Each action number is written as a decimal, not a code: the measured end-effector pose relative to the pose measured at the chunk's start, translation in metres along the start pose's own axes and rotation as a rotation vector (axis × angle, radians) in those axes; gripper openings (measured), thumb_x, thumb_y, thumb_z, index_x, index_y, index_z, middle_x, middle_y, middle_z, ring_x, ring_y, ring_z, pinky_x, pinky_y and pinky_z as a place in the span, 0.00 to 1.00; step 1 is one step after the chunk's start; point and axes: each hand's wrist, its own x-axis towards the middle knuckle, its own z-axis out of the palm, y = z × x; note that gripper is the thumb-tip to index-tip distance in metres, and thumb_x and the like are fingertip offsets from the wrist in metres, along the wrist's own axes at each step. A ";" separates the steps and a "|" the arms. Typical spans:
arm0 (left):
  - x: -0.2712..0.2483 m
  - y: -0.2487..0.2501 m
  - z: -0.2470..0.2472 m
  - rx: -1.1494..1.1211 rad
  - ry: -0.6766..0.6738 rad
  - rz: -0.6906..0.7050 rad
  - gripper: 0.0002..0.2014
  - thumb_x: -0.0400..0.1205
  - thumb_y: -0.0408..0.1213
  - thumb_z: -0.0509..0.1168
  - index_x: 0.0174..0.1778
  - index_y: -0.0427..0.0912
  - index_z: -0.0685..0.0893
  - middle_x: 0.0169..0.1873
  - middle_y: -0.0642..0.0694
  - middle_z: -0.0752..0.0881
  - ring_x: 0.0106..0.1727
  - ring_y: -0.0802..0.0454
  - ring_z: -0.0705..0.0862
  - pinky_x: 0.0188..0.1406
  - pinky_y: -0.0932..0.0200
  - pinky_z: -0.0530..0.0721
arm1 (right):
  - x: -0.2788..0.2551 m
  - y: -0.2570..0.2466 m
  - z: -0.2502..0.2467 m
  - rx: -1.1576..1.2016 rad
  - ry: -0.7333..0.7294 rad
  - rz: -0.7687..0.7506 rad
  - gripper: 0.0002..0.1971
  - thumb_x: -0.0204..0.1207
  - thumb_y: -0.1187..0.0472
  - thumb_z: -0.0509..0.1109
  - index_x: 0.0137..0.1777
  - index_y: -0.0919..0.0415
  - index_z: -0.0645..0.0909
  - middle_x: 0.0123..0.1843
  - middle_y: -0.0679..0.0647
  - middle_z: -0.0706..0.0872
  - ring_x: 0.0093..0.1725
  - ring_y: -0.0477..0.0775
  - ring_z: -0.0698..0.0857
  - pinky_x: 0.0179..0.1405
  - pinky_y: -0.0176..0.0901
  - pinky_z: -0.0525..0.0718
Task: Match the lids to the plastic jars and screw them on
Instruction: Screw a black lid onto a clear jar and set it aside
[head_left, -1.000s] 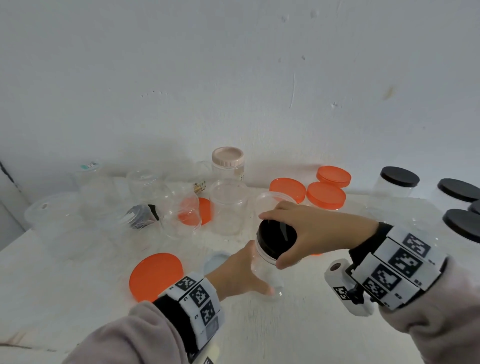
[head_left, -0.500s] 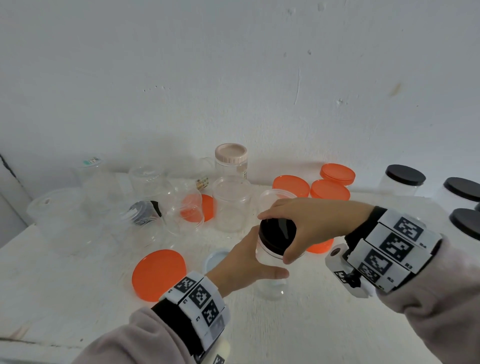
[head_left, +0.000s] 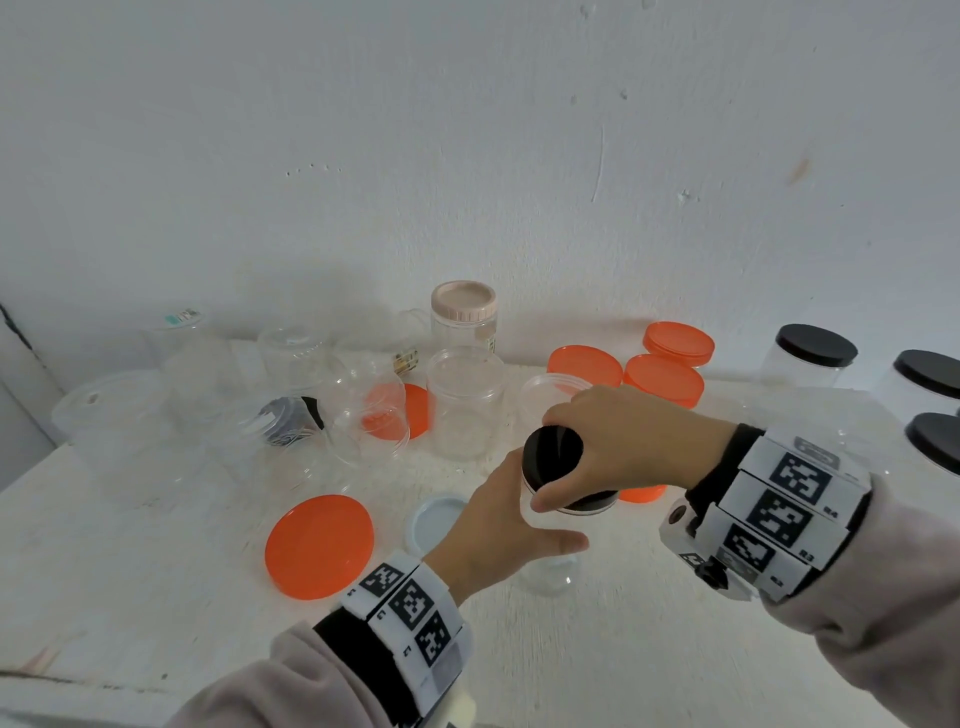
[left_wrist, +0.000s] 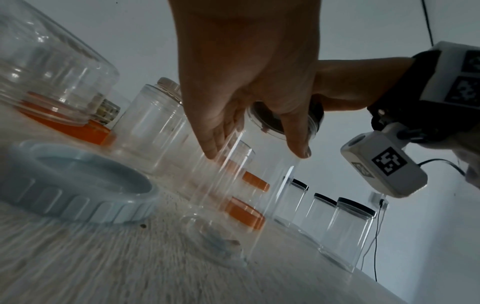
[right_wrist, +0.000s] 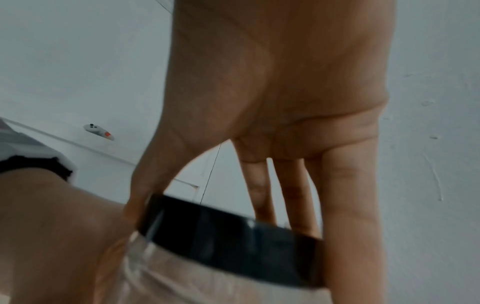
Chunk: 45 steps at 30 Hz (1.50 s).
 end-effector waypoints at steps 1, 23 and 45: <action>0.000 0.000 0.000 0.002 -0.004 0.007 0.40 0.67 0.47 0.81 0.72 0.61 0.67 0.63 0.65 0.77 0.64 0.70 0.74 0.56 0.72 0.73 | 0.000 0.001 0.000 0.011 -0.019 0.012 0.33 0.57 0.21 0.66 0.46 0.50 0.78 0.38 0.44 0.79 0.37 0.44 0.78 0.29 0.37 0.70; 0.001 0.005 -0.002 0.051 -0.022 0.038 0.35 0.68 0.45 0.80 0.57 0.77 0.64 0.54 0.78 0.75 0.57 0.84 0.72 0.49 0.83 0.71 | 0.001 0.010 -0.019 0.169 -0.323 -0.012 0.45 0.61 0.43 0.81 0.77 0.34 0.63 0.60 0.40 0.72 0.62 0.46 0.72 0.52 0.38 0.76; 0.000 0.000 0.002 0.018 0.003 0.051 0.40 0.68 0.46 0.80 0.73 0.59 0.66 0.65 0.64 0.76 0.65 0.70 0.74 0.55 0.75 0.71 | 0.003 0.009 -0.013 0.122 -0.220 -0.030 0.42 0.58 0.37 0.79 0.74 0.36 0.67 0.55 0.39 0.72 0.58 0.45 0.73 0.50 0.40 0.77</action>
